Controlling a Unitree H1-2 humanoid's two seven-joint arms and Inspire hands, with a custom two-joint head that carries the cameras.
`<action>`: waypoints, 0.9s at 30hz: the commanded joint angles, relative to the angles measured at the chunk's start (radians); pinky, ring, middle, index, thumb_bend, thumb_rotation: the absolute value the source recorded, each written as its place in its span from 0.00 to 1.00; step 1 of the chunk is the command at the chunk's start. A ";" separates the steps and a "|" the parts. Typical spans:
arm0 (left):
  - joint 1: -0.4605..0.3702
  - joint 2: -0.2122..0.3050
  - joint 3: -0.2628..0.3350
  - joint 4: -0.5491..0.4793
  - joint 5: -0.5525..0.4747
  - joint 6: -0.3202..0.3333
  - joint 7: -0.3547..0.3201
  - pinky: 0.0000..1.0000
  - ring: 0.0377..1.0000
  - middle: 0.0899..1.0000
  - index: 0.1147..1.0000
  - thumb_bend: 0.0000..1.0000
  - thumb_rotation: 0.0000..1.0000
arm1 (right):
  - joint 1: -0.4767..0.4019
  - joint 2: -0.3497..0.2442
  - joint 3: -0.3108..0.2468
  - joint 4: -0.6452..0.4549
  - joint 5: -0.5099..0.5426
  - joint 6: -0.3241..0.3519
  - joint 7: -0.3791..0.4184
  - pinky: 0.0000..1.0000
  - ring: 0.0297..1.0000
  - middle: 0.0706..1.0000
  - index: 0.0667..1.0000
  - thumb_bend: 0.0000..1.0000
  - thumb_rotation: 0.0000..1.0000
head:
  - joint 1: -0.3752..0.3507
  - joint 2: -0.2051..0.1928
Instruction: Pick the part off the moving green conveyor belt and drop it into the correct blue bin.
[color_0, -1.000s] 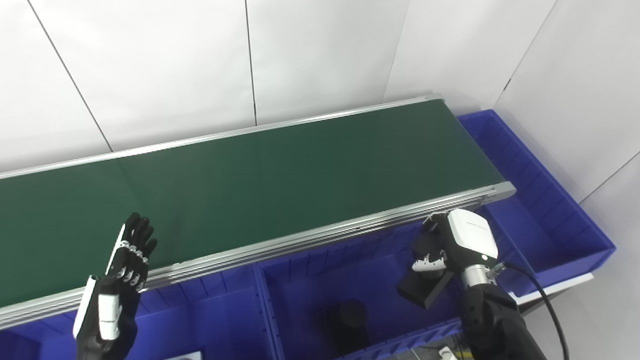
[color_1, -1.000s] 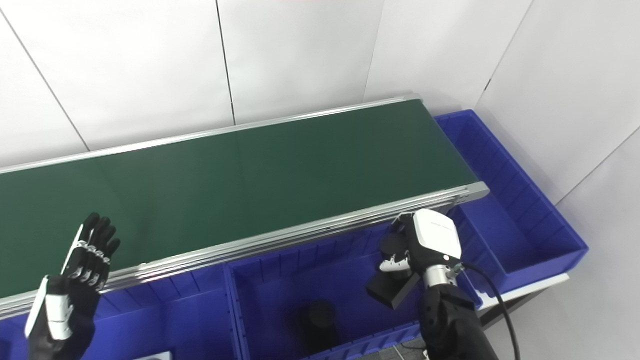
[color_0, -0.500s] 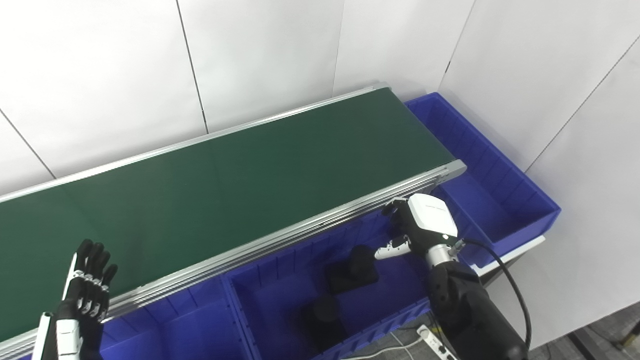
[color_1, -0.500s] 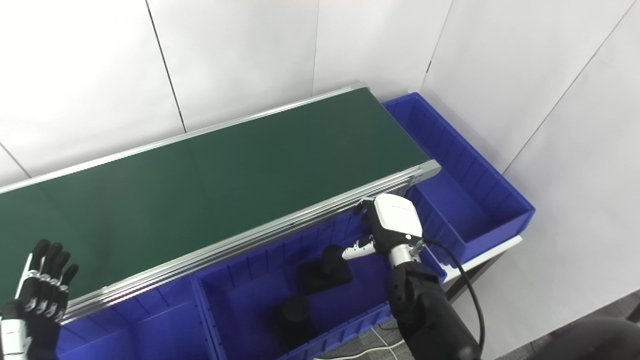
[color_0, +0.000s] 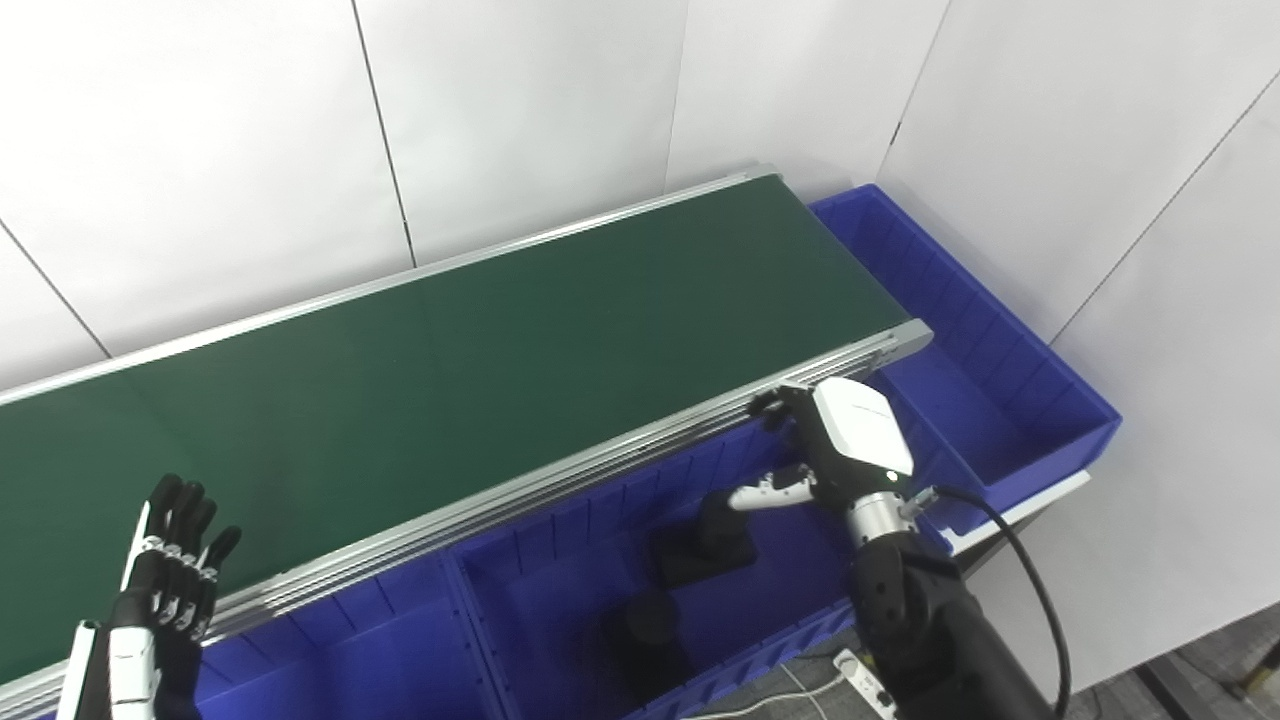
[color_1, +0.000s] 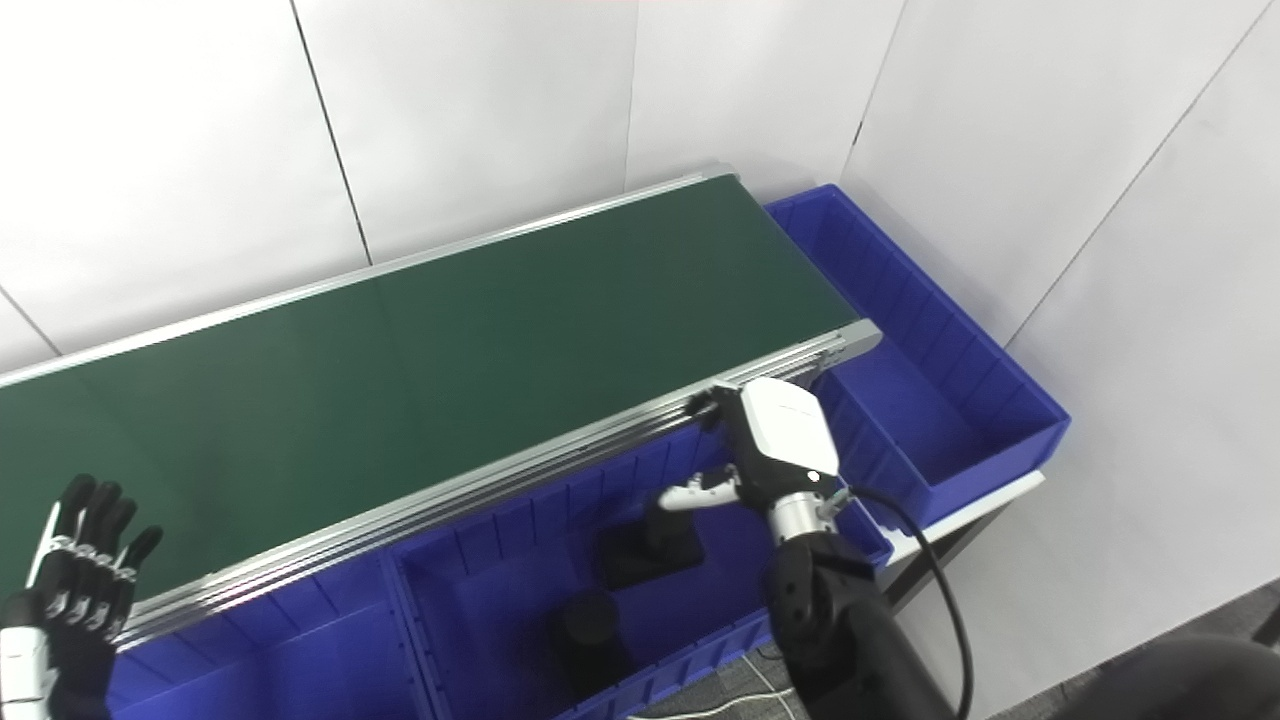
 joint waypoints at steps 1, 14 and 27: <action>-0.017 0.012 0.010 -0.023 -0.005 -0.020 0.004 0.93 1.00 1.00 1.00 0.33 1.00 | -0.004 0.033 0.019 -0.107 0.022 -0.028 -0.007 0.48 0.56 0.59 0.63 0.85 0.28 | 0.001 0.002; -0.031 0.016 0.010 0.235 0.014 -0.191 -0.033 1.00 1.00 1.00 1.00 0.85 0.99 | -0.040 0.225 0.167 -0.130 0.301 -0.421 -0.163 0.47 0.55 0.59 0.60 0.78 0.29 | 0.253 0.050; 0.053 -0.035 -0.034 0.119 0.159 -0.197 0.005 0.96 0.97 1.00 1.00 0.81 0.97 | -0.022 0.292 0.310 0.268 0.455 -0.810 -0.221 0.66 0.73 0.78 0.74 0.80 0.68 | 0.654 0.003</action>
